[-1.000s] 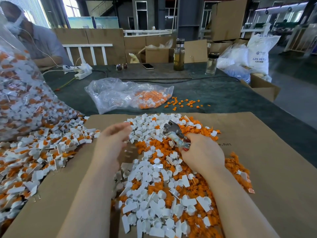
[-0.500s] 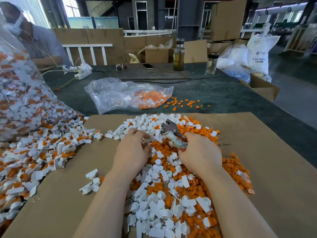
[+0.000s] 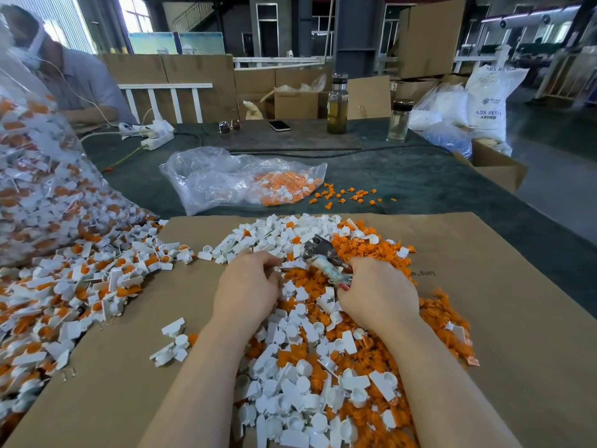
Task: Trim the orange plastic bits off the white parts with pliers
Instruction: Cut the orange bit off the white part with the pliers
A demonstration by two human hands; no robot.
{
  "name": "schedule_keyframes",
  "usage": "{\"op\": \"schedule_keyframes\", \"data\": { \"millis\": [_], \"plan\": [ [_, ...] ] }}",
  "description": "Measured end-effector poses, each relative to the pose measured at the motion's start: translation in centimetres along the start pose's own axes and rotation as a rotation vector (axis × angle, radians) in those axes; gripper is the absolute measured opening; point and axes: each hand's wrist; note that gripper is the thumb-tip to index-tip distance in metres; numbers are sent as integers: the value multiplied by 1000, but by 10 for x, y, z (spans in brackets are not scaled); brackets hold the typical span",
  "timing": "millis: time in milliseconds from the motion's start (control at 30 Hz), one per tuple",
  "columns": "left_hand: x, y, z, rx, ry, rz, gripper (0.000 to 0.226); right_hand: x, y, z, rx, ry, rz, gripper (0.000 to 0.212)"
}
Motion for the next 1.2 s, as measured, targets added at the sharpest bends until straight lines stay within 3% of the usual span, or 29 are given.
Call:
{"op": "schedule_keyframes", "data": {
  "millis": [233, 367, 500, 867, 1033, 1200],
  "plan": [
    [4, 0, 2, 81, 311, 120, 11, 2, -3, -1, -21, -109, 93, 21],
    [7, 3, 8, 145, 652, 44, 9, 3, -5, -1, 3, -265, 103, 15],
    [8, 7, 13, 153, 813, -19, 27, 4, -6, -1, 18, -435, 100, 4],
    [6, 15, 32, 182, 955, 29, 43, 9, -3, -7, 65, -689, 202, 12],
    [5, 15, 35, 181, 1109, -39, 27, 10, 0, -11, 98, -831, 220, 10],
    [2, 16, 37, 201, 1109, -81, 19, 10, 2, -16, 117, -905, 251, 8]
  ]
}}
Point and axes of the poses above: each hand's wrist, its own y-axis away from the middle knuckle, its own x-axis out of the back of the hand, z = x × y, and after that the axes turned 1 degree about -z, right-handed
